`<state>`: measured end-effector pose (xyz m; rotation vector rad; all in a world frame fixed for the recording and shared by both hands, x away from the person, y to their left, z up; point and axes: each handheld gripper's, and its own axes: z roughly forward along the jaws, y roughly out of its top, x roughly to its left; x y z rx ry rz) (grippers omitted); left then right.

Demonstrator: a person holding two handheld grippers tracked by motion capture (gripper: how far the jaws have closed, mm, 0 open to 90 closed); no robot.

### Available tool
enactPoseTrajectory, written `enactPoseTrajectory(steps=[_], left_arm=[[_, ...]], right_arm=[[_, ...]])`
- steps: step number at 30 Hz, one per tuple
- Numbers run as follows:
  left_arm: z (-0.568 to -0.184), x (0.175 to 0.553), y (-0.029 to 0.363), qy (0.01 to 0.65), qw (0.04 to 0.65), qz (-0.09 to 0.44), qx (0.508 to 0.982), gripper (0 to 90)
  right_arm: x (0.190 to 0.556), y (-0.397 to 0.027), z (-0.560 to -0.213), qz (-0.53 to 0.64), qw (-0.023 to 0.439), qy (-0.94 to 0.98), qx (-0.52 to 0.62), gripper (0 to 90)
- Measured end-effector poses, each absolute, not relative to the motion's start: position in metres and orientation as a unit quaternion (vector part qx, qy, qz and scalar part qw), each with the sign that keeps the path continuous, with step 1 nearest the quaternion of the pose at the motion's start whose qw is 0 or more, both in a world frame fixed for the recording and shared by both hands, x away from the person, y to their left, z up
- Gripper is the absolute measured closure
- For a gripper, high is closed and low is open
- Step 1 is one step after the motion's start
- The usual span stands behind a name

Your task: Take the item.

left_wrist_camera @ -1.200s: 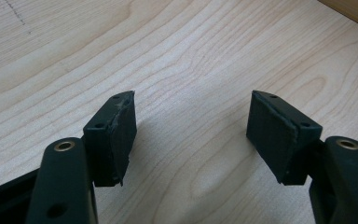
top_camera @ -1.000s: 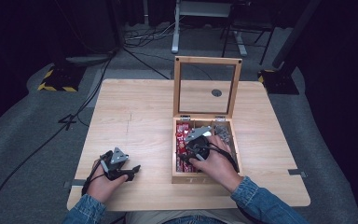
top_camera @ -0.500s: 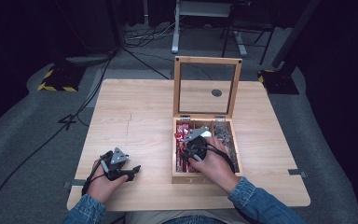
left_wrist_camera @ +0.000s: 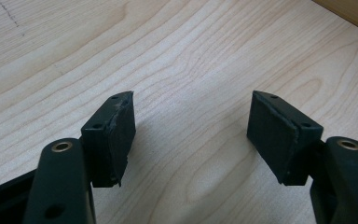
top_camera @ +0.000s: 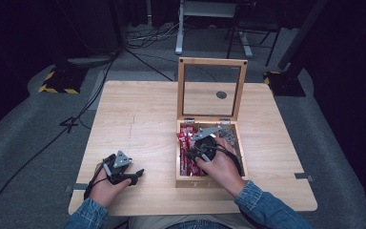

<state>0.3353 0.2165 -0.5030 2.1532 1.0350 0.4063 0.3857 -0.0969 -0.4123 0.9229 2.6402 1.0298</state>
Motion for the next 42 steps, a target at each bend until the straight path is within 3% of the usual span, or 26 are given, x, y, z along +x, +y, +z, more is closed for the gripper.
enactPoseTrajectory(steps=[14,28,42], left_arm=[[-0.503,0.339,0.219,0.398,0.353,0.154,0.833,31.8],[-0.504,0.35,0.22,0.39,0.341,0.148,0.842,14.2],[-0.504,0.353,0.222,0.39,0.34,0.143,0.844,12.7]], right_arm=[[0.383,-0.119,-0.374,0.398,0.108,0.861,0.299,80.4],[0.382,-0.166,-0.351,0.407,0.145,0.84,0.328,80.4],[0.384,-0.217,-0.338,0.404,0.173,0.827,0.352,80.4]])
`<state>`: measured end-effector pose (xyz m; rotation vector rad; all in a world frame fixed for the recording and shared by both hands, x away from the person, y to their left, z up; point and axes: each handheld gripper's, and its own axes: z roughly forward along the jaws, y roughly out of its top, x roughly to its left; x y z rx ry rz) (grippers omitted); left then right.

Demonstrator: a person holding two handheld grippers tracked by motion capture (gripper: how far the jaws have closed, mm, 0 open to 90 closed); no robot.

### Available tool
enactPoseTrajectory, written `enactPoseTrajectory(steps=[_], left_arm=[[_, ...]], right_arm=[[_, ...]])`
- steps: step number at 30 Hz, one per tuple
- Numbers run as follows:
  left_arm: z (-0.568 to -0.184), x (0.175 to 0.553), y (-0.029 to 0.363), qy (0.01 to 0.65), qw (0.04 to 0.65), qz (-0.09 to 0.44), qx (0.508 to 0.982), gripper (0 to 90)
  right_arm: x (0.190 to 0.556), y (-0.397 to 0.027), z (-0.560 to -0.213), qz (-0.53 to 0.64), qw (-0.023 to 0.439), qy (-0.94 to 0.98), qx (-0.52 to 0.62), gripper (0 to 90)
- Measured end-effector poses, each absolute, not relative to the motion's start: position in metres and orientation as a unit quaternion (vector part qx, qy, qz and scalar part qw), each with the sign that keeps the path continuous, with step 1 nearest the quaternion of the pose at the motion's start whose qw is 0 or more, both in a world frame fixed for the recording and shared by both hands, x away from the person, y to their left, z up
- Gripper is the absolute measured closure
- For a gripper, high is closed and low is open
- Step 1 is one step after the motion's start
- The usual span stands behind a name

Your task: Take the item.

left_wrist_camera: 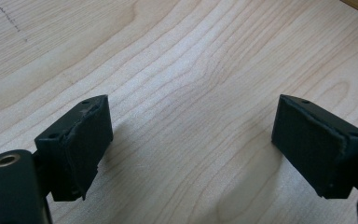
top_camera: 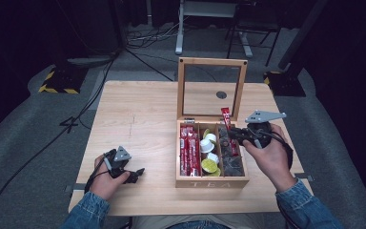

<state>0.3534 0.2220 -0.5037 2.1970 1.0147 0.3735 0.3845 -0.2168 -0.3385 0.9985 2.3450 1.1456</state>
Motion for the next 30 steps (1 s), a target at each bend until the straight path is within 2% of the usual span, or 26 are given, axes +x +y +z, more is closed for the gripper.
enactPoseTrajectory(steps=[19,30], left_arm=[[-0.504,0.355,0.225,0.39,0.341,0.144,0.843,12.7],[-0.504,0.355,0.225,0.39,0.341,0.144,0.843,12.7]], right_arm=[[0.4,-0.288,-0.338,0.393,0.206,0.81,0.384,80.4],[0.414,-0.322,-0.356,0.379,0.217,0.809,0.394,80.3]])
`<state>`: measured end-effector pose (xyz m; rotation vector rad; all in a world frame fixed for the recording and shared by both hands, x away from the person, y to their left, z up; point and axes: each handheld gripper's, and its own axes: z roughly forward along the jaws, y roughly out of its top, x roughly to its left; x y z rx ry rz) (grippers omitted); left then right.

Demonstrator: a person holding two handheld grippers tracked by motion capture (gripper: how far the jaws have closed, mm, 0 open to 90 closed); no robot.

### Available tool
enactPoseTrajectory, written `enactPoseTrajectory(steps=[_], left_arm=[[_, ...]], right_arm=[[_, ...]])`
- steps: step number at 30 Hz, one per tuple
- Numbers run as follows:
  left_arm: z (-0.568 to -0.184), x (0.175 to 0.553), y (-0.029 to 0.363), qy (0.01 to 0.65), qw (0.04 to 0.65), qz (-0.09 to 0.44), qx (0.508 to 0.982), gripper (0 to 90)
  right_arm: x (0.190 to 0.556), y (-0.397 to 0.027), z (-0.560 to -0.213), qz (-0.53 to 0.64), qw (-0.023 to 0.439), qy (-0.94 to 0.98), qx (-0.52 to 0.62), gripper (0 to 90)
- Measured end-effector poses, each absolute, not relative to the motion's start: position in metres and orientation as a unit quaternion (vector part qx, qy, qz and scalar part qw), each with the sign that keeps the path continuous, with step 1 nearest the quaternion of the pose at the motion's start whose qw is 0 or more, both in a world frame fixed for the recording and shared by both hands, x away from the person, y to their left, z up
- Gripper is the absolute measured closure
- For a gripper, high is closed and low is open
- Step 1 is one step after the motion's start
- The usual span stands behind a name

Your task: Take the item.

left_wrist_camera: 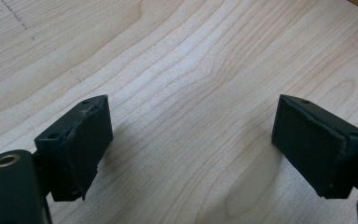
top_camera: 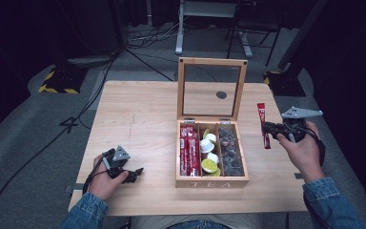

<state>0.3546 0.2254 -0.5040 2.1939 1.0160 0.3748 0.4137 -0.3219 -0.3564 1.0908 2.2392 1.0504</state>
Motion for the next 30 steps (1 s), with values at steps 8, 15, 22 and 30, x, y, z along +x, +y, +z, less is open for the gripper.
enactPoseTrajectory(steps=[8,15,22,30], left_arm=[[-0.504,0.355,0.226,0.388,0.34,0.144,0.844,12.4],[-0.504,0.355,0.226,0.388,0.34,0.144,0.844,12.3],[-0.504,0.355,0.226,0.388,0.339,0.144,0.844,12.2],[-0.504,0.355,0.226,0.388,0.339,0.144,0.845,12.1]], right_arm=[[0.423,-0.34,-0.382,0.369,0.217,0.807,0.407,80.4],[0.429,-0.351,-0.402,0.359,0.214,0.807,0.418,80.3],[0.433,-0.357,-0.424,0.34,0.204,0.812,0.428,80.3],[0.433,-0.359,-0.443,0.32,0.185,0.815,0.446,80.3]])
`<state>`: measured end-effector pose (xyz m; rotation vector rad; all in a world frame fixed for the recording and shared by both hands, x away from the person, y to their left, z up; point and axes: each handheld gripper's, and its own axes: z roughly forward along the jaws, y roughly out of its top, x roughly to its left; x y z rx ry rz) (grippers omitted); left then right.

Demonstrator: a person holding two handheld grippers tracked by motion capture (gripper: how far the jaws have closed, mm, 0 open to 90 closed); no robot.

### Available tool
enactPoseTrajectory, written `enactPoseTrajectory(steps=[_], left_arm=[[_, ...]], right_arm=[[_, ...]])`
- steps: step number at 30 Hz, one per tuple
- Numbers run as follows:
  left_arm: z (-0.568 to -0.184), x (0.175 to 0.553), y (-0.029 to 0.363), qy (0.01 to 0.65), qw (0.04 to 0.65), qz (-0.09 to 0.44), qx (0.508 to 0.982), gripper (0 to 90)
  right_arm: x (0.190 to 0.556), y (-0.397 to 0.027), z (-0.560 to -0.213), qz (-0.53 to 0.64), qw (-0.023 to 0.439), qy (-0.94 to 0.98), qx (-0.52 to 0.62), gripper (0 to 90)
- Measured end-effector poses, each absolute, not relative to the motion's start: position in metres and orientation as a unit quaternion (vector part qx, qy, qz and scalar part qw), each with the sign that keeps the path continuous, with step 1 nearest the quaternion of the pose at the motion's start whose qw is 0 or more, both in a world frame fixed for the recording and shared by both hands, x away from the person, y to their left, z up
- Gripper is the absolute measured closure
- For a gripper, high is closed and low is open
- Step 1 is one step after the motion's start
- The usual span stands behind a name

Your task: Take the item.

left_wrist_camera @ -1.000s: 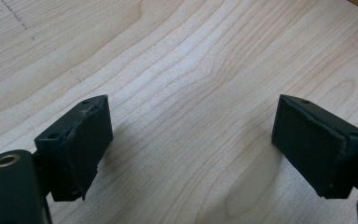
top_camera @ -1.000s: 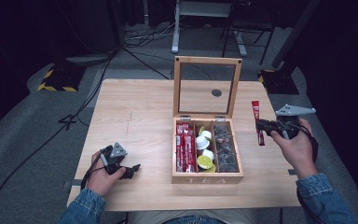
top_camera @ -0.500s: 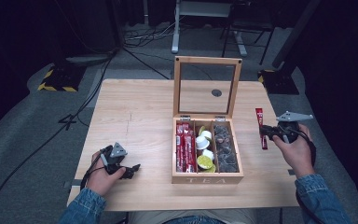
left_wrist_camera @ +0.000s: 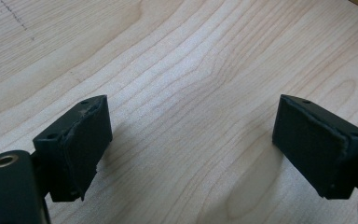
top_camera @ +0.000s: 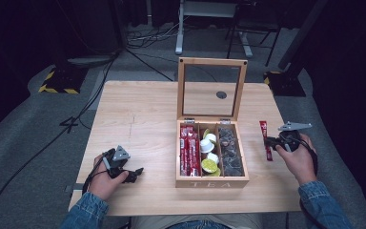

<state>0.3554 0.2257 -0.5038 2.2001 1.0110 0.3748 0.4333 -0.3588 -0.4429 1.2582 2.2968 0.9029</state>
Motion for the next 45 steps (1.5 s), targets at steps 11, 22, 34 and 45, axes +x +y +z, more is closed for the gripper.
enactPoseTrajectory(steps=[11,22,34,45], left_arm=[[-0.504,0.355,0.226,0.388,0.339,0.144,0.845,12.1],[-0.504,0.355,0.226,0.388,0.339,0.145,0.845,12.1],[-0.504,0.356,0.225,0.388,0.34,0.143,0.845,11.9],[-0.504,0.356,0.225,0.388,0.339,0.143,0.845,11.9]], right_arm=[[0.436,-0.357,-0.454,0.284,0.166,0.823,0.463,80.2],[0.438,-0.359,-0.462,0.274,0.157,0.821,0.475,79.8],[0.436,-0.36,-0.457,0.301,0.172,0.81,0.473,61.1],[0.431,-0.36,-0.426,0.388,0.194,0.779,0.453,48.5]])
